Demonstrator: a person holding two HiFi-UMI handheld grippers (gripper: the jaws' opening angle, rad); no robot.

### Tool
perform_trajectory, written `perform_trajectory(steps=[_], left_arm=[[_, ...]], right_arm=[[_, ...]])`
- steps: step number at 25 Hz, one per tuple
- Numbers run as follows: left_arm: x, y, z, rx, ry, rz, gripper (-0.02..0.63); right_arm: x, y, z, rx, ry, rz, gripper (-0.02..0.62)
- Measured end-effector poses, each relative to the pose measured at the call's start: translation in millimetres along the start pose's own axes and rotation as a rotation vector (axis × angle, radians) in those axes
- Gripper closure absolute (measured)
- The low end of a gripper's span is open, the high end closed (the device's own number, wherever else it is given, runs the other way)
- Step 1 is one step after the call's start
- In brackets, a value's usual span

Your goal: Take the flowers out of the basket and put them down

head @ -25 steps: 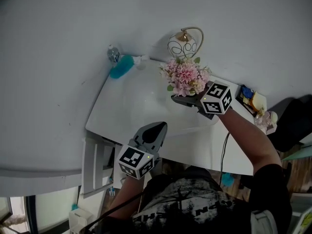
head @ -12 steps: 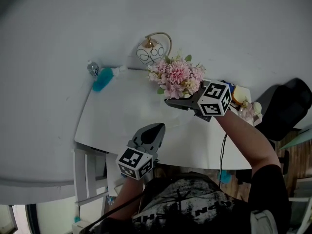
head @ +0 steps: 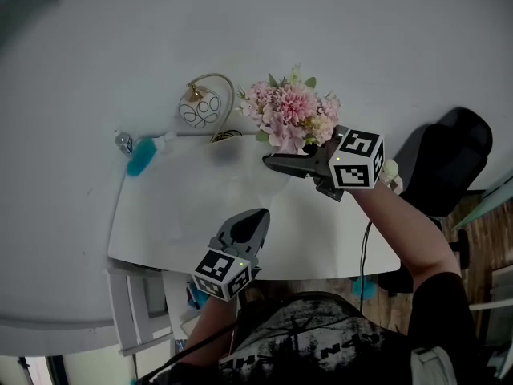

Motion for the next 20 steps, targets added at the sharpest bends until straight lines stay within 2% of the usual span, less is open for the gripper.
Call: perform_trajectory(steps=[6,14,20], left_arm=[[-26.8,-0.7,33.2,-0.023,0.058,-0.011,0.592],[-60.4,7.0,72.7,-0.031,0.119,-0.052,0.592],[-80.1,19.2,93.0,-0.032,0.140,-0.077,0.592]], right_arm=[[51.1,16.6,9.8,-0.007,0.076,0.013,0.239],[120.4,78.3,32.1,-0.084,0.216,-0.005,0.241],[158.3,117.2,37.5,-0.101,0.310,0.009,0.241]])
Point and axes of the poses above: the fingertips, and each gripper's own axes: x backward along the fingers, z to its right, y out of its underside, the point moved 3 cm from there along x, backward along the fingers, and after that the axes turned 11 degrees about -z, right-handed, at the moved point
